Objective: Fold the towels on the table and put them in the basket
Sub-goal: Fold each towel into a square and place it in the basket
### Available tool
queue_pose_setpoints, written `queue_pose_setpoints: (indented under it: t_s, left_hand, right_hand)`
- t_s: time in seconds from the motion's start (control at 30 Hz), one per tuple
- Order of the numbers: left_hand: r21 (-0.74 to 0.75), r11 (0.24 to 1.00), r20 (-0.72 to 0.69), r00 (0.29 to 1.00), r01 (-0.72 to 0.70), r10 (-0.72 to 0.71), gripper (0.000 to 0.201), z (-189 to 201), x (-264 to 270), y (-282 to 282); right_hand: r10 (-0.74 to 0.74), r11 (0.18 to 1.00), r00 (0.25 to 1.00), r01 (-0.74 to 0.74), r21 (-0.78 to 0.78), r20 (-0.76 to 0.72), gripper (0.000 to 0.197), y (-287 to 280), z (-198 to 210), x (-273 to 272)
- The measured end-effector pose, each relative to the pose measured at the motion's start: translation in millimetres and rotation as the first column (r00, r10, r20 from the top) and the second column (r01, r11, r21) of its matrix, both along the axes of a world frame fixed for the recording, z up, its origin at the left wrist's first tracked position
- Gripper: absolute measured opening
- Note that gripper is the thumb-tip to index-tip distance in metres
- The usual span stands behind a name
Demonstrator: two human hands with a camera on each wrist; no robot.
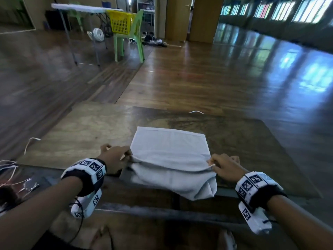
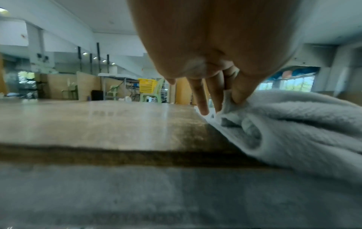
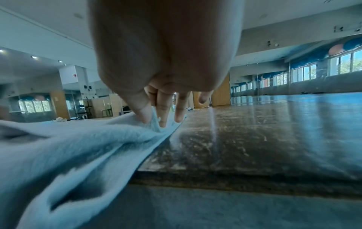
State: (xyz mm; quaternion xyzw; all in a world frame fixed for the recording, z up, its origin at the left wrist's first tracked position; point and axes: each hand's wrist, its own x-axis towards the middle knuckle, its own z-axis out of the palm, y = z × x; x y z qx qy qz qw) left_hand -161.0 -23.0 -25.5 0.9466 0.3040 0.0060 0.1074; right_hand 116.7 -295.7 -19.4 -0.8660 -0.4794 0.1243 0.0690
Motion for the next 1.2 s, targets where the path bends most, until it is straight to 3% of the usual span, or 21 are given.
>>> queue_pose_setpoints:
  t_s: [0.1, 0.2, 0.37, 0.5, 0.73, 0.87, 1.03, 1.2]
  left_hand:
    - [0.029, 0.994, -0.155, 0.983, 0.102, -0.097, 0.009, 12.3, -4.0, 1.4]
    - [-0.004, 0.989, -0.197, 0.969, 0.149, -0.146, 0.009, 21.6, -0.6, 3.8]
    - [-0.075, 0.997, 0.081, 0.997, 0.003, 0.003, 0.014, 29.8, 24.7, 32.8]
    - [0.041, 0.994, 0.174, 0.98, -0.102, 0.094, 0.009, 25.2, 57.1, 58.7]
    - [0.136, 0.988, -0.05, 0.995, -0.079, 0.086, 0.012, -1.7, 96.2, 88.3]
    - [0.065, 0.997, -0.006, 0.999, -0.033, 0.033, 0.004, -13.7, 99.2, 97.6]
    - [0.081, 0.995, -0.047, 0.997, 0.062, -0.058, 0.008, -9.0, 99.6, 103.5]
    - [0.037, 0.996, -0.036, 0.996, 0.078, -0.077, 0.012, 0.1, 94.2, 99.7]
  right_hand:
    - [0.033, 0.999, 0.999, -0.033, -0.003, -0.009, 0.013, -4.9, 6.7, -0.1]
    - [0.044, 0.998, 0.996, -0.047, -0.035, -0.079, 0.013, -2.4, 14.7, 4.5]
    - [-0.121, 0.981, 0.989, 0.132, 0.14, -0.082, 0.011, 24.3, 23.9, 32.2]
    - [-0.215, 0.937, 0.97, 0.238, 0.257, -0.116, 0.013, 57.0, 24.3, 59.9]
    - [-0.213, 0.972, 0.977, 0.215, 0.092, -0.029, 0.003, 97.3, 1.2, 86.2]
    - [-0.149, 0.988, 0.989, 0.15, 0.033, -0.018, 0.006, 103.2, -12.2, 95.1]
    - [-0.071, 0.997, 0.996, 0.073, 0.024, -0.06, 0.007, 103.6, -8.9, 96.2]
    - [-0.044, 0.999, 0.997, 0.043, -0.018, -0.059, 0.02, 104.7, -2.7, 91.2]
